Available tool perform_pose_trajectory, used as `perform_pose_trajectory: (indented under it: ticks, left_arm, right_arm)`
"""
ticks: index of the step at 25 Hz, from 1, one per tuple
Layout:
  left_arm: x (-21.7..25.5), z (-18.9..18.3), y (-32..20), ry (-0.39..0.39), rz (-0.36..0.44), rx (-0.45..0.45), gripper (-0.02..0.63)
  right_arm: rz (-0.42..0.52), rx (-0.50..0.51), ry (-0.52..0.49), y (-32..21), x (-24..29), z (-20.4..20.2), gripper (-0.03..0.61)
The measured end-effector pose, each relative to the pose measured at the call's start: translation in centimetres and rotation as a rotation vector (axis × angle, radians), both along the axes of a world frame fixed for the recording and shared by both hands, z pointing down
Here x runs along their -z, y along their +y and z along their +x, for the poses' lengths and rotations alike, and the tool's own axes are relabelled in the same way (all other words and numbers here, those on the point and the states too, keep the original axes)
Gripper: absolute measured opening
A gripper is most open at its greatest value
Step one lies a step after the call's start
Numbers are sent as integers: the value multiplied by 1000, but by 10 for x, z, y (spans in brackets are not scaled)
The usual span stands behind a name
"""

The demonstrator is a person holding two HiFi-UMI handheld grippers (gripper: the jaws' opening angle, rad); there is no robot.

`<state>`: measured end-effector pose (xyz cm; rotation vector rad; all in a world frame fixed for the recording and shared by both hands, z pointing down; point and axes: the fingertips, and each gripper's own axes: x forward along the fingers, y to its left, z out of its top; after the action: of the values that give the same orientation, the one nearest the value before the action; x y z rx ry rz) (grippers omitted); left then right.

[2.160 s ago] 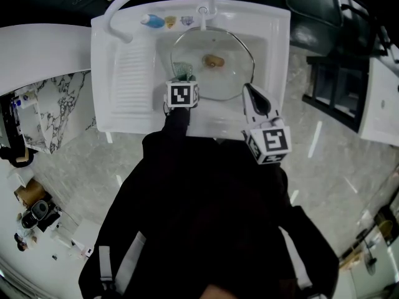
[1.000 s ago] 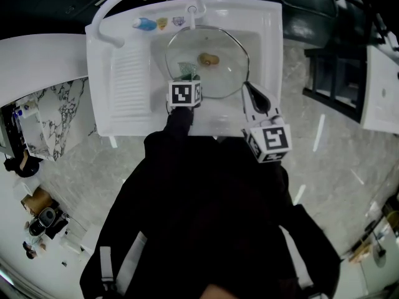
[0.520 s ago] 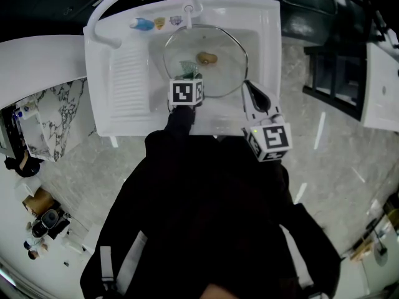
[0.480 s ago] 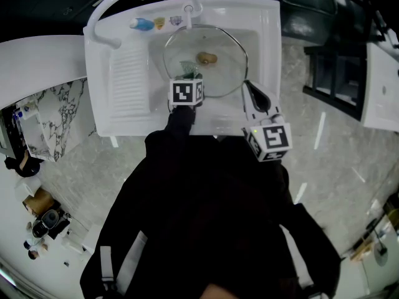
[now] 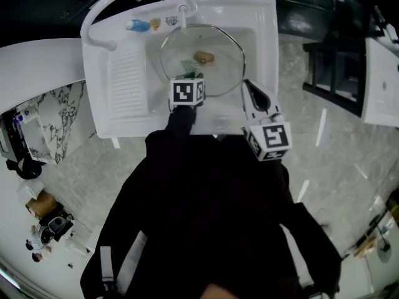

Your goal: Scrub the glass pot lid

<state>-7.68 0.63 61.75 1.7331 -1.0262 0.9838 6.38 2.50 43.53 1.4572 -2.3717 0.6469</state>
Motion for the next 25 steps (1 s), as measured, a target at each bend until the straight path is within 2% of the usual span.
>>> perform_pose_trajectory:
  ticks: [25]
  left_arm:
    - [3, 27, 2, 26, -2, -65, 64]
  right_arm:
    - [-12, -47, -1, 9, 1, 10, 3]
